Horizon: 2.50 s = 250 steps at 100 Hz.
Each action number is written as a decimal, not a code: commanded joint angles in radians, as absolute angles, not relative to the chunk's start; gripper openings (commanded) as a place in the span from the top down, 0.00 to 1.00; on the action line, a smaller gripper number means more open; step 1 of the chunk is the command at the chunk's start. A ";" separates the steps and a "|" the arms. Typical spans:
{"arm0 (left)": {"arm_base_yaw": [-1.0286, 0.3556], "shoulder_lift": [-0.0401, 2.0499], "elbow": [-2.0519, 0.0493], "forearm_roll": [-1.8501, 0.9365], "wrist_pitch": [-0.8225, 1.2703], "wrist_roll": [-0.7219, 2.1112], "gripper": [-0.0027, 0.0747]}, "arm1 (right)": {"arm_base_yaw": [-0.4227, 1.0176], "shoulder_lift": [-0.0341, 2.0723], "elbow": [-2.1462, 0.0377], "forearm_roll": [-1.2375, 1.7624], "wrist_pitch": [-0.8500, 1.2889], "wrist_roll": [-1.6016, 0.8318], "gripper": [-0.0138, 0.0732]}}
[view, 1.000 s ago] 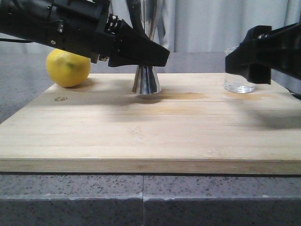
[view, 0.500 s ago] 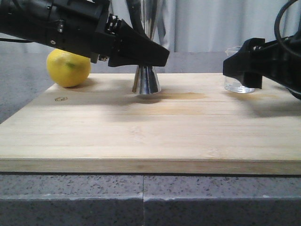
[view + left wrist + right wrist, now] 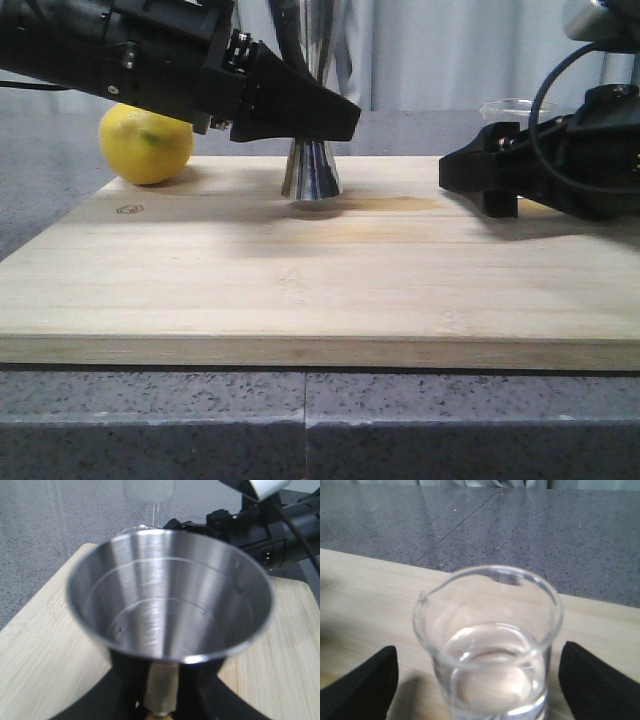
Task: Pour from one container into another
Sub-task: 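Lift the beaker with the right gripper toward the jigger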
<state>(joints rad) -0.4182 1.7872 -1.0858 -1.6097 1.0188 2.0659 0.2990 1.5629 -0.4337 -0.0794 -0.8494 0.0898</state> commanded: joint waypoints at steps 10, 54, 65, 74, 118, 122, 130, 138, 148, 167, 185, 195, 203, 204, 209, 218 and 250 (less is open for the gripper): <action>-0.414 1.735 -1.115 -1.673 1.077 2.056 0.85 | 0.293 1.573 -0.483 -0.091 -0.930 0.091 0.16; -0.414 1.735 -1.115 -1.673 1.077 2.056 0.85 | 0.255 1.574 -0.489 -0.154 -0.925 0.101 0.35; -0.414 1.735 -1.115 -1.673 1.077 2.056 0.85 | 0.255 1.574 -0.489 -0.154 -0.925 0.101 0.40; -0.414 1.735 -1.115 -1.673 1.077 2.056 0.85 | 0.255 1.574 -0.489 -0.154 -0.925 0.101 0.46; -0.414 1.735 -1.115 -1.673 1.077 2.056 0.85 | 0.255 1.490 -0.498 -0.154 -0.841 0.101 0.52; -0.414 1.735 -1.115 -1.673 1.077 2.056 0.85 | 0.255 1.473 -0.511 -0.159 -0.801 0.101 0.52; -0.414 1.735 -1.115 -1.673 1.077 2.056 0.85 | 0.255 1.441 -0.546 -0.184 -0.718 0.101 0.52; -0.414 1.735 -1.115 -1.673 1.077 2.056 0.85 | 0.255 1.430 -0.576 -0.212 -0.668 0.101 0.52; -0.414 1.735 -1.115 -1.673 1.077 2.056 0.85 | 0.255 1.424 -0.606 -0.228 -0.655 0.101 0.52; -0.414 1.735 -1.115 -1.673 1.077 2.056 0.85 | 0.259 1.421 -0.705 -0.270 -0.506 0.103 0.52; -0.414 1.735 -1.115 -1.673 1.077 2.056 0.85 | 0.280 1.421 -0.819 -0.416 -0.357 0.239 0.52; -0.414 1.735 -1.115 -1.673 1.077 2.056 0.85 | 0.302 1.416 -0.871 -0.514 -0.278 0.317 0.52; -0.414 1.735 -1.115 -1.673 1.077 2.056 0.85 | 0.322 1.397 -0.901 -0.558 -0.228 0.340 0.52; -0.414 1.735 -1.115 -1.673 1.077 2.056 0.85 | 0.326 1.395 -0.902 -0.559 -0.223 0.341 0.52; -0.414 1.735 -1.115 -1.673 1.077 2.056 0.85 | 0.340 1.374 -0.914 -0.559 -0.195 0.341 0.52; -0.414 1.735 -1.115 -1.673 1.077 2.056 0.85 | 0.368 1.341 -0.924 -0.563 -0.152 0.341 0.52; -0.414 1.735 -1.115 -1.673 1.077 2.056 0.85 | 0.516 1.294 -1.013 -0.646 0.072 0.341 0.52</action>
